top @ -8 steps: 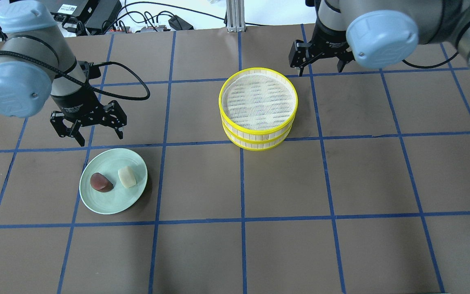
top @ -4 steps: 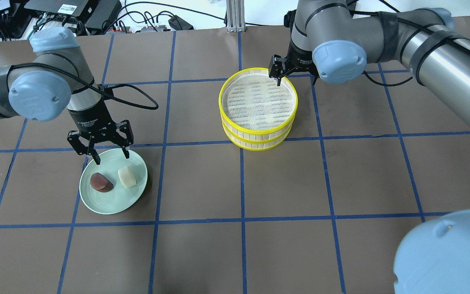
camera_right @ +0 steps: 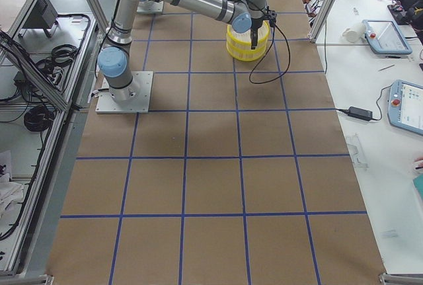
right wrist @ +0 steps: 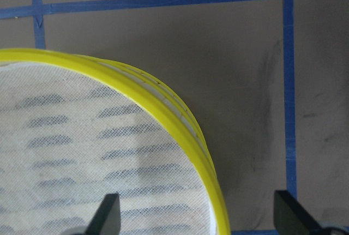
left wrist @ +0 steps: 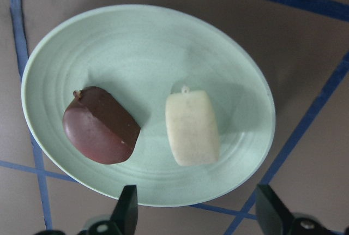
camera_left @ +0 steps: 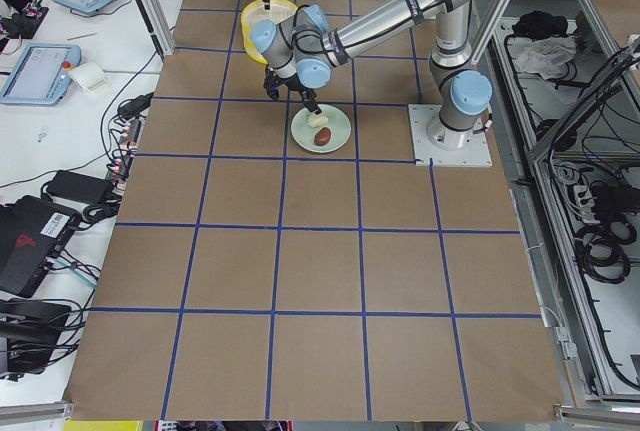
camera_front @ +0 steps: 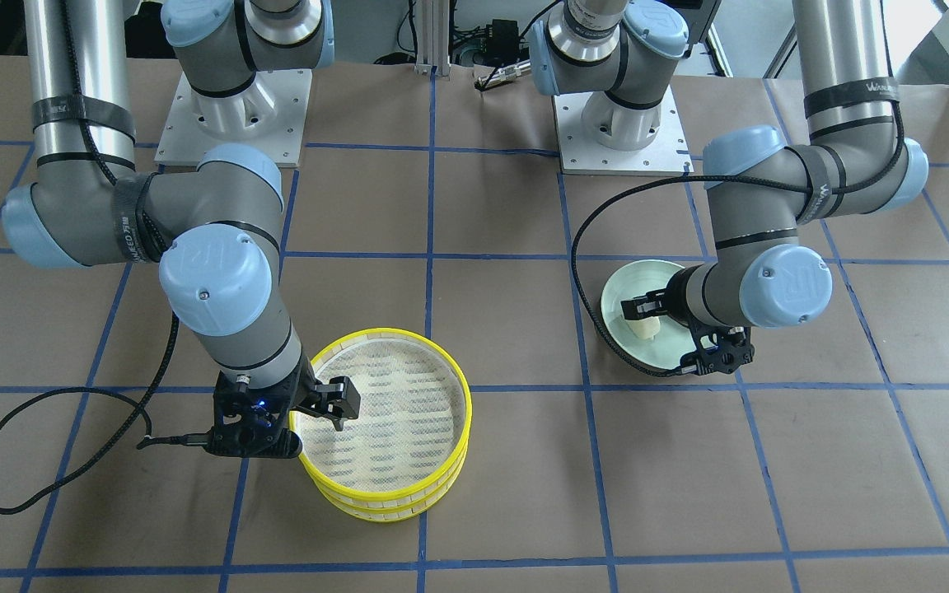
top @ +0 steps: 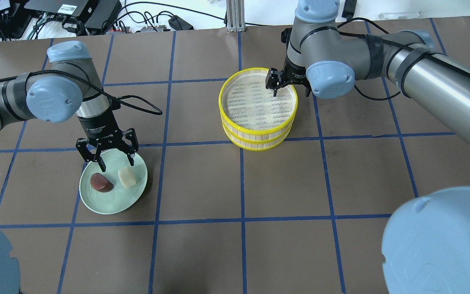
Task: Place buns in different layers of steamer
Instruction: 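Grasp the white bun with the left gripper while the right lifts the top tier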
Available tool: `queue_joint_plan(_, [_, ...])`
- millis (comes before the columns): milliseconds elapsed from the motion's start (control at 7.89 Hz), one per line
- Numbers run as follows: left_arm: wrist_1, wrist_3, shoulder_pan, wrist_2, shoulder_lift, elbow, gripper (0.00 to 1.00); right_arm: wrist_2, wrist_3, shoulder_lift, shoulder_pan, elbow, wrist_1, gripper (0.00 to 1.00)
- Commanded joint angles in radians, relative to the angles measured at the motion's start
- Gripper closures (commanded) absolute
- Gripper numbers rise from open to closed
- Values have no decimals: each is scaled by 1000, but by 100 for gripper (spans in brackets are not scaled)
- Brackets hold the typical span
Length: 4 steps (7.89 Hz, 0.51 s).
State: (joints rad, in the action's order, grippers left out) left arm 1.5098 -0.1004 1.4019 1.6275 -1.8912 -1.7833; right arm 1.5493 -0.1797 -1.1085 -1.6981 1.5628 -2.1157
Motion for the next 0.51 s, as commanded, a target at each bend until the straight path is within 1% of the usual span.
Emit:
queue_joint_plan(0, [-39,1,-3,-3,-60,1,21,-2,2,4,0,5,-15,18])
queue_joint_plan(127, [-48,1,-3,-3,-74,1,21,-8,2,4,0,5,-15,33])
queue_joint_plan(253, [-48,-1,-3,-3,-81,-1,21,-6,6,4,3,5,-14,54])
queue_joint_plan(380, [-48,-7,-3,-6,-89,-1,21,-5,8,3,6,5,-13,65])
